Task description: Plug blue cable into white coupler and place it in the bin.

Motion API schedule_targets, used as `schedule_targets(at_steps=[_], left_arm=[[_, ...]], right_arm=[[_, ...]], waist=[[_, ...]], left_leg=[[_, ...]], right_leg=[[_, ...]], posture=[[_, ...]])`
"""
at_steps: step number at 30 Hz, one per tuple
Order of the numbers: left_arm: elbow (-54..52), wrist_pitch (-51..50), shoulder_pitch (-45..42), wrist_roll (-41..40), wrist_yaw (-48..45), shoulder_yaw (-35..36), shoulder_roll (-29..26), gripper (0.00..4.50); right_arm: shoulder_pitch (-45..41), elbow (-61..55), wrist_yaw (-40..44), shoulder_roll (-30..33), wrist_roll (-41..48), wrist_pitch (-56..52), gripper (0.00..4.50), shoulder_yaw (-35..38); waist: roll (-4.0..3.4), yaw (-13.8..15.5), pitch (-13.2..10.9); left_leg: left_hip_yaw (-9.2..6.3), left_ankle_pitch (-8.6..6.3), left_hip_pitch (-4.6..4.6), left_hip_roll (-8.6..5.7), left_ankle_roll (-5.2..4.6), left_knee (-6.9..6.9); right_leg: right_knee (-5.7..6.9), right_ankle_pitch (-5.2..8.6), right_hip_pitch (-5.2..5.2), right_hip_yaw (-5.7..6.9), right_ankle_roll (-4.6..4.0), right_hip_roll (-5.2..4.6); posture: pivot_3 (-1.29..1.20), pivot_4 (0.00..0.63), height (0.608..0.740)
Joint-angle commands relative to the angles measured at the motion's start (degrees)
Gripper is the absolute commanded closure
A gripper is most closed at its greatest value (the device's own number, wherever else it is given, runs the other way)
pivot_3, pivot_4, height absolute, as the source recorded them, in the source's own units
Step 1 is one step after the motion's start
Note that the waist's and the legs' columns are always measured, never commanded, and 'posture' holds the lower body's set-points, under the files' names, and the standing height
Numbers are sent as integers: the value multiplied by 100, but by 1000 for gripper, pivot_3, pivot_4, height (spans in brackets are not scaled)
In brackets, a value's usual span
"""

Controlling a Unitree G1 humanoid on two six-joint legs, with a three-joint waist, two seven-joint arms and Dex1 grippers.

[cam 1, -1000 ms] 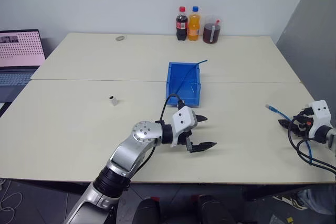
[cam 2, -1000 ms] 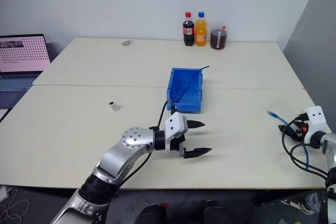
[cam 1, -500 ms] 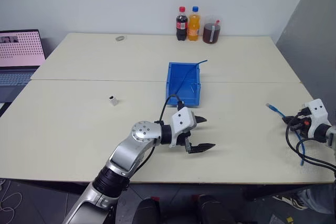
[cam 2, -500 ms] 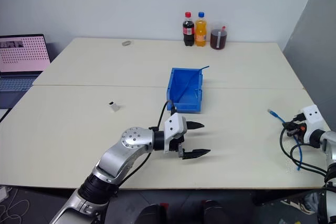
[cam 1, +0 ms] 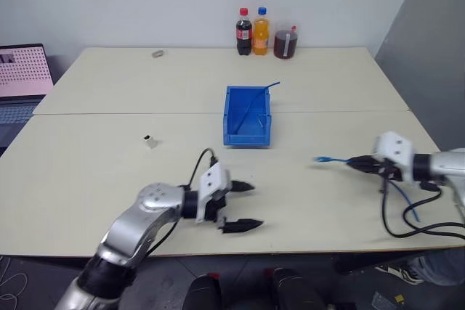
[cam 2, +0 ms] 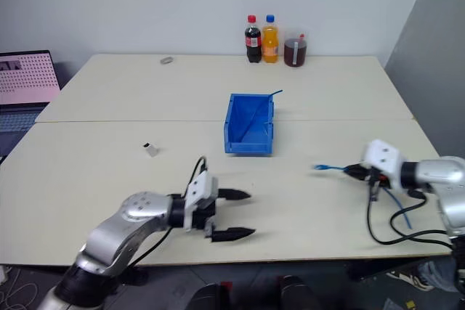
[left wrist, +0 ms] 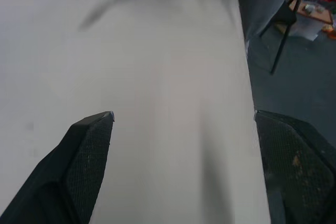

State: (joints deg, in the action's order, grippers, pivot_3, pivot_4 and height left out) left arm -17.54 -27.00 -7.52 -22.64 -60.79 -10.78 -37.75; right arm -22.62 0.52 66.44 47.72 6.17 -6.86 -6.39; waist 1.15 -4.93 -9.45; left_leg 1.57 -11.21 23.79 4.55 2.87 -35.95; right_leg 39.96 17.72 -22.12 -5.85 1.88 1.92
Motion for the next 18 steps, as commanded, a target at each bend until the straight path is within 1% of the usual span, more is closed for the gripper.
schedule_targets(at_steps=[1,5,9,11,12,13,14,15,18], left_arm=[[226,301,291,42,50,612,-332,0],[437,387,519,-84,168,1117,-422,0],[743,526,618,51,333,1370,-419,0],[890,597,603,96,423,1445,-381,0],[951,637,580,123,461,1458,-354,0],[1025,688,545,148,500,1464,-322,0],[1098,737,506,173,516,1460,-298,0],[1174,787,458,199,532,1449,-277,0],[1388,865,246,248,511,1349,-228,0]], right_arm=[[-818,56,-132,-833,-596,233,4450,-972],[-1502,1018,-424,-1730,-1181,660,4450,-1660],[-1914,1961,-658,-2339,-1439,989,4450,-1929],[-2057,2322,-803,-2595,-1510,1055,4018,-1964],[-2096,2439,-838,-2661,-1539,1100,3922,-1969],[-2123,2526,-849,-2686,-1580,1161,3663,-1976],[-2135,2581,-847,-2696,-1602,1206,3286,-1974],[-2132,2595,-853,-2696,-1611,1224,3146,-1957],[-2073,2390,-764,-2642,-1531,1135,2458,-1861]], waist=[[10,13,-11],[25,70,-20],[40,174,-27],[42,203,-29],[43,204,-29],[43,214,-29],[43,216,-29],[43,216,-29],[43,217,-29]], left_leg=[[3,0,2,-1,0,-2],[8,0,9,2,0,-5],[12,0,23,0,1,0],[12,-1,23,1,2,1],[12,-1,23,1,2,2],[12,-1,23,2,2,4],[11,-2,23,2,3,7],[11,-2,23,2,3,7],[8,-2,21,3,3,8]], right_leg=[[0,-1,-4,-1,1,-3],[0,1,-14,1,-3,-7],[-2,4,-21,8,-21,-12],[0,6,-21,10,-42,-12],[0,4,-21,11,-48,-12],[0,5,-22,13,-53,-12],[0,5,-21,15,-55,-12],[0,5,-21,15,-55,-12],[3,6,-20,19,-55,-11]], posture=[[0,150,740],[0,150,740],[0,150,740],[0,150,740],[0,150,740],[0,150,740],[0,150,740],[0,150,740],[0,150,740]])
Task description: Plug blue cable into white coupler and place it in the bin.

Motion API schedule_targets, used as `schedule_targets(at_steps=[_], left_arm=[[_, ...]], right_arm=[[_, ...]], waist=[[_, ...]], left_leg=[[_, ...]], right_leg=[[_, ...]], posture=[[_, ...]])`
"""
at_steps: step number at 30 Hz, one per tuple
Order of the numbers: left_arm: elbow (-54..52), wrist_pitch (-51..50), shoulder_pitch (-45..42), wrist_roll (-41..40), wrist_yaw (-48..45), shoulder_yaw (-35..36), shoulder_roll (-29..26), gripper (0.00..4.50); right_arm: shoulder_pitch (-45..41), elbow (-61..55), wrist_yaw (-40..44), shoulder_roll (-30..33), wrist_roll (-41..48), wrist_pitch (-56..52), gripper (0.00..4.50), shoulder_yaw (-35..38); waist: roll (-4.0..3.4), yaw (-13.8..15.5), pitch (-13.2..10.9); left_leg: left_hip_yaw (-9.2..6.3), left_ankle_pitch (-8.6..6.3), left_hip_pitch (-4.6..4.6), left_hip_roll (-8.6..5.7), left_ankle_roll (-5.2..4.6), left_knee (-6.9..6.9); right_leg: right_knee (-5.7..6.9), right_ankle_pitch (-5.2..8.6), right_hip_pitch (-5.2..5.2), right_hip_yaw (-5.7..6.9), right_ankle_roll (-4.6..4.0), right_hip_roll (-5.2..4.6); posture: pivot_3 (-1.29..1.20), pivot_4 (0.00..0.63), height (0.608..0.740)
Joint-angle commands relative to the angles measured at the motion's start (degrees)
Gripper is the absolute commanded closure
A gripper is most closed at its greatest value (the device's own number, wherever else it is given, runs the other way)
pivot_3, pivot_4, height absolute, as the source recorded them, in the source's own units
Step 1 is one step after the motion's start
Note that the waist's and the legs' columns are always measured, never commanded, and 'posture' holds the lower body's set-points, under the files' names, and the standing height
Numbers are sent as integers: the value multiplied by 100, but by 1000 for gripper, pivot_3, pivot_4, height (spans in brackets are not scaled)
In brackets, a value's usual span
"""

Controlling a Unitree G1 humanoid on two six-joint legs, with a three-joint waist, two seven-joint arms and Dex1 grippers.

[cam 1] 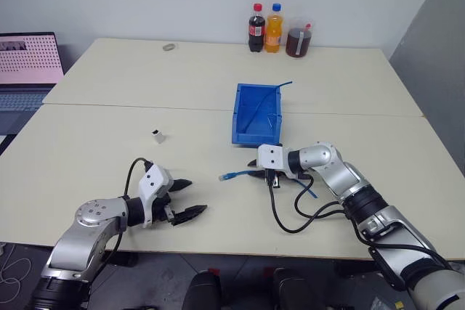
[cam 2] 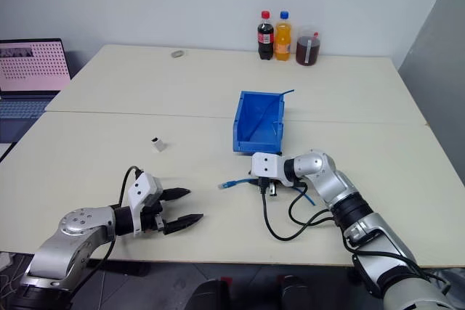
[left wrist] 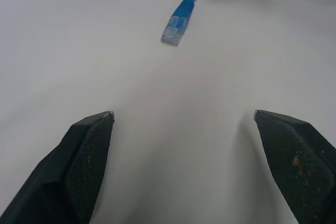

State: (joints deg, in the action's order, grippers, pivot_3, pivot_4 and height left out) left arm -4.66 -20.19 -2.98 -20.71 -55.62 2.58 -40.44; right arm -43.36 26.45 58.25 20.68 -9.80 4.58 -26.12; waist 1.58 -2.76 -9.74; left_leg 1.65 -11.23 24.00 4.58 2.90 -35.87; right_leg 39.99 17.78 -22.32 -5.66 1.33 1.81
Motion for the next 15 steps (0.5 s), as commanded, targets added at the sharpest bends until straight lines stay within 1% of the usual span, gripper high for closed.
schedule_targets(at_steps=[1,2,3,7,8,11,13,15], left_arm=[[159,203,-271,72,-20,-16,59,0],[231,228,-355,91,-49,-57,89,0],[315,249,-457,122,-69,-112,127,0],[694,386,-907,273,-177,-385,313,0],[801,422,-1031,328,-215,-481,369,0],[1168,617,-1370,570,-309,-789,533,0],[1415,742,-1557,753,-324,-967,631,0],[1782,935,-1786,1001,-317,-1184,761,0]], right_arm=[[20,-286,82,70,103,-60,2235,147],[72,-449,146,94,180,-196,1851,192],[161,-699,243,140,302,-419,1774,251],[707,-2180,691,386,1072,-1869,816,539],[870,-2568,723,469,1225,-2168,647,616],[1304,-3506,567,634,1591,-2983,647,874],[1532,-3939,413,717,1717,-3335,647,989],[1827,-4390,200,768,1815,-3667,647,1106]], waist=[[0,-1,0],[0,-2,0],[0,-5,0],[1,63,-1],[1,73,-1],[1,99,-1],[1,97,-1],[3,103,1]], left_leg=[[0,0,0,0,0,0],[-1,0,-1,0,0,0],[-1,0,-1,0,0,0],[-3,0,5,-1,0,0],[-3,0,6,-1,0,0],[-8,-1,10,-1,1,-2],[-8,-1,9,-2,1,-2],[-10,-1,8,-3,1,-5]], right_leg=[[0,0,0,0,0,1],[1,0,0,0,0,1],[2,0,0,0,0,1],[1,0,1,2,0,3],[1,0,0,2,0,3],[0,0,0,7,0,4],[1,1,1,7,1,5],[2,12,2,8,22,5]], posture=[[0,150,740],[0,150,740],[0,150,740],[0,150,740],[0,150,740],[0,150,740],[0,150,740],[0,150,740]])
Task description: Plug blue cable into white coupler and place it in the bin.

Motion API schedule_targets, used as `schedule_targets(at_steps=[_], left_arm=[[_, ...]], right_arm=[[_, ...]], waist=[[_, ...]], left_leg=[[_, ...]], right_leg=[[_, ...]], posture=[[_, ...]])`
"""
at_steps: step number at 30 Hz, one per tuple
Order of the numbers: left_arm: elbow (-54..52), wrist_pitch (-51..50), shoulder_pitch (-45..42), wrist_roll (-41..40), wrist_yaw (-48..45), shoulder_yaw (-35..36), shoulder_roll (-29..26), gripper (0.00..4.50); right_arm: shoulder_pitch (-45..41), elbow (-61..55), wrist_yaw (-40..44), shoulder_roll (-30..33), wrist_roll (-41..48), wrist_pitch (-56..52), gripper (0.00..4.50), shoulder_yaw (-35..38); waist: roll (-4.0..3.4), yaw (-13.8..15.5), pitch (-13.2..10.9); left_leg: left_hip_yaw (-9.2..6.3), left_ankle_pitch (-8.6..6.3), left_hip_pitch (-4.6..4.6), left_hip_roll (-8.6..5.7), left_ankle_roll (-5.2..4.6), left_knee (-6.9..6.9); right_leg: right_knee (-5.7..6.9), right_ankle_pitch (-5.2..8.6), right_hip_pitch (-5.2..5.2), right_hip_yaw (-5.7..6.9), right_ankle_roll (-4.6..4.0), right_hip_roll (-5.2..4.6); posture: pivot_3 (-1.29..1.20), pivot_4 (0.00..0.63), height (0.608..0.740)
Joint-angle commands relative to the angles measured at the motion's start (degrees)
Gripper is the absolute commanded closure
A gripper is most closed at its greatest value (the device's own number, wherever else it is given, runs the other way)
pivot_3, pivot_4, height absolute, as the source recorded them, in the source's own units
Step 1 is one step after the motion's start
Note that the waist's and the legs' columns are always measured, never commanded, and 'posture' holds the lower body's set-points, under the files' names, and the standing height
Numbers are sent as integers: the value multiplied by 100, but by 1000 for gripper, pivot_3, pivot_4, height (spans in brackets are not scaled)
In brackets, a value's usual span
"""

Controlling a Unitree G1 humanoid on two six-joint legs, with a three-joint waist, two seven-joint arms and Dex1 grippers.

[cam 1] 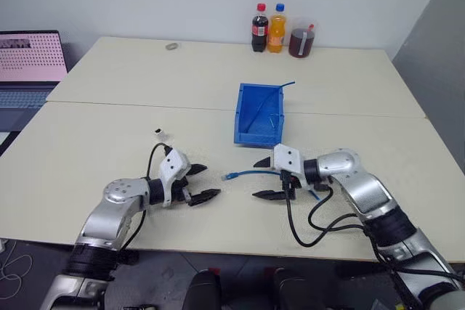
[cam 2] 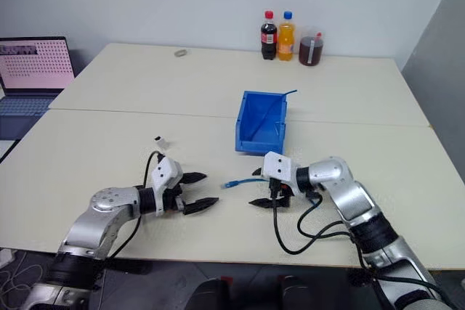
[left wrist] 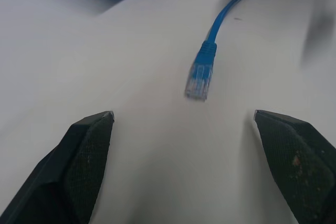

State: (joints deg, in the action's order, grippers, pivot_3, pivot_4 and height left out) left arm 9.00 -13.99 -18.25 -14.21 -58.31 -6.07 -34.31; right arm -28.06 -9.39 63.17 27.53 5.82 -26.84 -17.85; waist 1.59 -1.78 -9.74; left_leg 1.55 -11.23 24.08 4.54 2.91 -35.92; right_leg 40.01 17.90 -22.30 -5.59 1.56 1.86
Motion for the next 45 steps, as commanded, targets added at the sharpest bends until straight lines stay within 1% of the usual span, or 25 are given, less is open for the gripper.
schedule_targets(at_steps=[1,5,8,10,14,15,16,19,21,22,24,25,26,30,32,35,39,40,43,45], left_arm=[[555,407,-336,451,-54,-400,187,0],[759,650,-474,730,-166,-703,301,0],[773,723,-447,831,-288,-837,327,476],[742,715,-410,853,-354,-877,318,986],[704,662,-355,889,-413,-913,285,1793],[699,640,-341,917,-391,-916,275,2083],[693,608,-329,938,-386,-924,262,2221],[681,614,-297,987,-335,-924,250,3011],[660,641,-280,981,-268,-884,270,3348],[654,653,-278,971,-239,-865,279,3682],[648,770,-302,961,-124,-789,307,4082],[614,816,-315,911,-103,-734,318,4213],[527,830,-325,804,-89,-639,334,4277],[116,653,-337,335,-138,-331,410,4274],[-394,81,-395,-239,-214,-75,487,4274],[-823,-490,-451,-702,-233,118,514,4274],[-1446,-1454,-800,-1695,-42,583,674,4274],[-1541,-1644,-828,-1840,-34,622,658,4274],[-1752,-2277,-871,-2363,-53,759,597,4274],[-1854,-2523,-859,-2532,-125,762,505,4274]], right_arm=[[400,-977,-379,99,294,-663,647,313],[727,-1497,-701,158,406,-1073,647,374],[813,-1681,-933,127,437,-1239,615,401],[832,-1747,-1032,139,461,-1292,615,394],[854,-1806,-1189,164,534,-1352,615,397],[863,-1818,-1221,179,558,-1354,615,402],[873,-1825,-1241,192,570,-1336,615,407],[900,-1835,-1271,234,584,-1212,615,409],[940,-1847,-1267,269,597,-1132,615,411],[963,-1854,-1264,284,607,-1097,615,413],[1048,-1891,-1253,324,648,-1042,615,422],[1093,-1921,-1249,342,703,-1079,615,437],[1163,-1994,-1261,318,837,-1165,615,521],[1350,-2176,-1450,182,1237,-1346,615,792],[1542,-2362,-1537,57,1584,-1520,615,960],[1675,-2515,-1651,-30,1845,-1645,615,1072],[1985,-2646,-2187,-569,2164,-1443,615,1395],[2015,-2653,-2265,-666,2225,-1420,615,1436],[1939,-2488,-2499,-978,2790,-1845,615,1681],[1833,-2326,-2599,-1122,3019,-1890,615,1830]], waist=[[2,11,2],[3,15,3],[3,13,8],[4,13,8],[4,13,10],[4,13,10],[4,13,11],[3,13,11],[3,13,11],[3,13,11],[3,13,11],[4,14,12],[4,14,12],[6,-5,10],[14,-10,4],[23,-9,-1],[26,-9,-4],[26,-11,-4],[25,-31,-4],[25,-64,-4]], left_leg=[[-1,0,-1,0,0,0],[0,0,-1,-3,0,-4],[0,0,-3,-3,0,-6],[1,0,-4,-4,0,-6],[1,0,-4,-4,0,-6],[1,0,-4,-4,0,-6],[1,0,-4,-4,0,-6],[1,0,-6,-4,0,-6],[1,0,-8,-4,0,-6],[1,0,-9,-4,0,-6],[1,0,-11,-4,0,-6],[1,0,-11,-4,-1,-6],[0,0,-11,-4,-1,-6],[1,0,-10,-2,0,-6],[1,0,-5,-1,0,-6],[-5,0,10,2,0,-5],[-9,0,16,1,0,-5],[-10,0,17,0,0,-4],[-9,0,15,-1,0,-5],[-10,0,14,0,0,-5]], right_leg=[[-1,1,1,0,2,0],[-1,-3,3,-4,11,0],[-2,-4,6,-6,16,-1],[-3,-5,7,-7,20,-2],[-4,-5,8,-7,21,-2],[-4,-5,8,-7,21,-2],[-4,-5,8,-7,21,-2],[-4,-5,10,-6,23,-3],[-4,-6,10,-7,25,-3],[-4,-7,10,-7,27,-3],[-5,-9,11,-8,30,-3],[-4,-9,11,-8,30,-3],[-5,-9,12,-8,30,-3],[-4,-10,11,-10,32,-2],[-4,-10,6,-9,32,-1],[-6,-9,-2,-3,30,1],[-11,-8,-2,1,30,1],[-11,-8,-2,1,30,1],[-11,-9,-2,-1,31,1],[-10,-9,-1,-1,30,1]], posture=[[0,150,740],[0,150,740],[0,150,740],[0,150,740],[0,150,740],[0,150,740],[0,150,740],[0,150,740],[0,150,740],[0,150,740],[0,150,740],[0,150,740],[0,150,740],[0,150,740],[0,150,740],[0,150,740],[0,150,740],[0,150,740],[0,150,740],[0,150,740]])
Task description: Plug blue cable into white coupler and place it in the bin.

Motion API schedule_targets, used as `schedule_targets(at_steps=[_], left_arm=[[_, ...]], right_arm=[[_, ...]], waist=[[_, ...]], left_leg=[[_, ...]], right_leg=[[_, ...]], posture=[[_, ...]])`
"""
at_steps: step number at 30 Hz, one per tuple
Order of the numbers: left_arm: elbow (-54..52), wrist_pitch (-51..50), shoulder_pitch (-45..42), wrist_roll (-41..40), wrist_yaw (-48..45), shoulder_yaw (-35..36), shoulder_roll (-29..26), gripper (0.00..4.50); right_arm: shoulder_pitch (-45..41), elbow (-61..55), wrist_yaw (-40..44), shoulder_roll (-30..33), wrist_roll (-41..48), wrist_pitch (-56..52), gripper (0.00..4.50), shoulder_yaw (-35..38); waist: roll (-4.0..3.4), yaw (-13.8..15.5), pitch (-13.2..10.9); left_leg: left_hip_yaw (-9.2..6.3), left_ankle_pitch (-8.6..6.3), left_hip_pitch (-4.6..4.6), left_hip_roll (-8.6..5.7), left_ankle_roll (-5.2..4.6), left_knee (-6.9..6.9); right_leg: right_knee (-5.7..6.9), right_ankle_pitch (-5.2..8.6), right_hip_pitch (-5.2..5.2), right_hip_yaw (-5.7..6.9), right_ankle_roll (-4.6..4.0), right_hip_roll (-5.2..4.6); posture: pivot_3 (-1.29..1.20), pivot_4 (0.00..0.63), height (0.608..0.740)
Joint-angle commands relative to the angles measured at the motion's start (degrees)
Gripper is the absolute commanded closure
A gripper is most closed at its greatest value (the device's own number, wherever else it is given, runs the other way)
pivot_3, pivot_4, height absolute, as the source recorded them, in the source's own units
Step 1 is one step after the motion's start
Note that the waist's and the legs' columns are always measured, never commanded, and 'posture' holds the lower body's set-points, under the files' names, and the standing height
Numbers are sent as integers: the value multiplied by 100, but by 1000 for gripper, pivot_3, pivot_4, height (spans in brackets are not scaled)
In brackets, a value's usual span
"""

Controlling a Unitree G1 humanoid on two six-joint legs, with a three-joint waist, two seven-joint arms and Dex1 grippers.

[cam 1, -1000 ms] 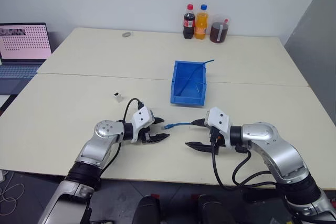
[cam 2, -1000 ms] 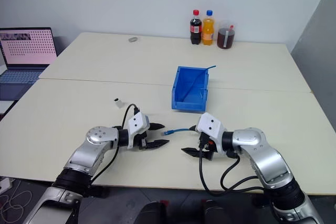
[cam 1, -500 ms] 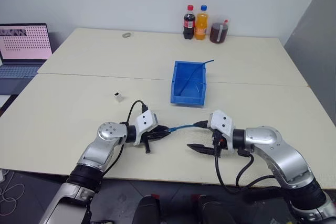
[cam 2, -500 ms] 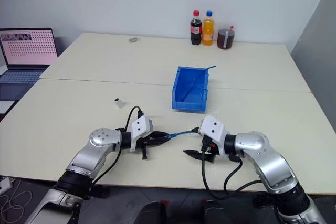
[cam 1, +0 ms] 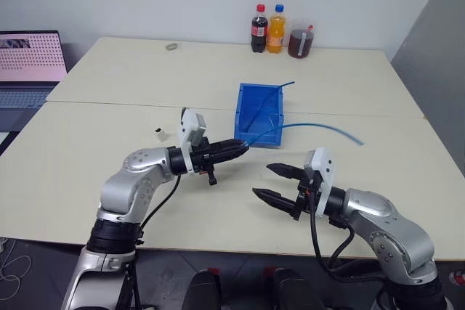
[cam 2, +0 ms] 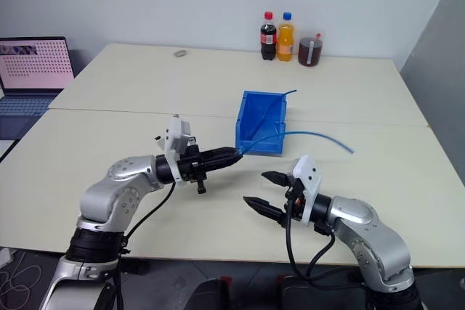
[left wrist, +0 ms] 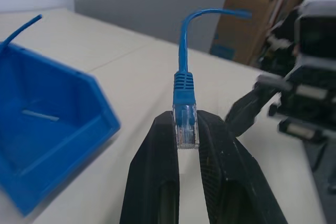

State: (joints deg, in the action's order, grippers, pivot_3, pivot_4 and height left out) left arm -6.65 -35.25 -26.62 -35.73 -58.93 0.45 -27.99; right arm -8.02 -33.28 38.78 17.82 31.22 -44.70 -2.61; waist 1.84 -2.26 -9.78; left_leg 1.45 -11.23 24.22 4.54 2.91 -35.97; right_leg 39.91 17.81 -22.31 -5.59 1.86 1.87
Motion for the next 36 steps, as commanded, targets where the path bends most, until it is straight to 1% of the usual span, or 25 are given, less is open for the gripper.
schedule_targets(at_steps=[1,5,8,17,19,20,22,25,27,30,31,32,34,36], left_arm=[[-317,-494,-9,-452,-80,121,-164,4274],[-320,-700,-23,-660,-15,196,-181,4274],[-349,-784,-29,-748,16,203,-176,4274],[-471,-862,29,-850,96,184,-177,4274],[-481,-870,26,-852,87,177,-188,4274],[-487,-877,25,-855,83,175,-193,4274],[-503,-894,28,-867,71,176,-208,4274],[-527,-942,34,-887,44,176,-232,4274],[-529,-973,36,-897,26,171,-251,4274],[-511,-1007,50,-914,-27,167,-296,4274],[-494,-1011,52,-923,-47,165,-313,4274],[-478,-1013,52,-935,-61,162,-327,4274],[-423,-1011,43,-941,-95,162,-347,4274],[-373,-1003,35,-937,-125,164,-358,4274]], right_arm=[[-273,158,-202,-214,606,-119,615,397],[-613,346,-351,-378,1153,-272,615,648],[-762,429,-409,-394,1391,-339,615,667],[-1147,937,-351,-472,1435,-238,615,421],[-1204,1019,-316,-499,1427,-209,979,360],[-1226,1047,-296,-502,1437,-199,1052,338],[-1252,1081,-247,-499,1472,-192,1593,304],[-1274,1098,-186,-486,1520,-208,2247,276],[-1288,1099,-150,-489,1554,-229,2600,271],[-1306,1083,-124,-490,1668,-285,3380,270],[-1311,1077,-115,-485,1718,-310,3526,267],[-1314,1074,-109,-478,1761,-331,3819,264],[-1315,1060,-84,-458,1842,-386,4266,241],[-1313,1045,-49,-423,1898,-432,4310,201]], waist=[[0,-28,-1],[-1,-84,-2],[-1,-94,-2],[-1,-100,-2],[-2,-100,-3],[-2,-100,-3],[-2,-98,-3],[-2,-99,-3],[-2,-99,-3],[-2,-99,-3],[-2,-100,-4],[-2,-100,-4],[-2,-100,-4],[-2,-99,-4]], left_leg=[[-2,0,0,1,0,0],[-4,0,0,0,0,1],[-4,0,1,0,0,2],[-2,0,2,0,0,5],[-2,0,3,0,0,5],[-2,0,3,0,0,6],[-2,0,4,0,0,6],[-1,0,7,0,0,6],[-2,0,7,0,0,7],[-2,0,8,0,0,9],[-2,0,8,0,0,9],[-2,0,8,0,0,9],[-2,0,8,0,0,10],[-2,0,9,0,0,10]], right_leg=[[0,0,0,1,0,1],[0,0,0,2,-1,1],[-2,0,0,2,-1,1],[-6,1,-1,1,-1,1],[-6,1,-3,0,-1,1],[-6,1,-3,1,-1,1],[-7,1,-4,1,-2,1],[-11,1,-4,0,-1,1],[-11,1,-4,1,-1,1],[-12,1,-5,1,-2,1],[-13,1,-5,1,-1,1],[-13,1,-5,1,-2,1],[-13,1,-5,2,-2,1],[-14,1,-5,1,-2,1]], posture=[[0,150,740],[0,150,740],[0,150,740],[0,150,740],[0,150,740],[0,150,740],[0,150,740],[0,150,740],[0,150,740],[0,150,740],[0,150,740],[0,150,740],[0,150,740],[0,150,740]])
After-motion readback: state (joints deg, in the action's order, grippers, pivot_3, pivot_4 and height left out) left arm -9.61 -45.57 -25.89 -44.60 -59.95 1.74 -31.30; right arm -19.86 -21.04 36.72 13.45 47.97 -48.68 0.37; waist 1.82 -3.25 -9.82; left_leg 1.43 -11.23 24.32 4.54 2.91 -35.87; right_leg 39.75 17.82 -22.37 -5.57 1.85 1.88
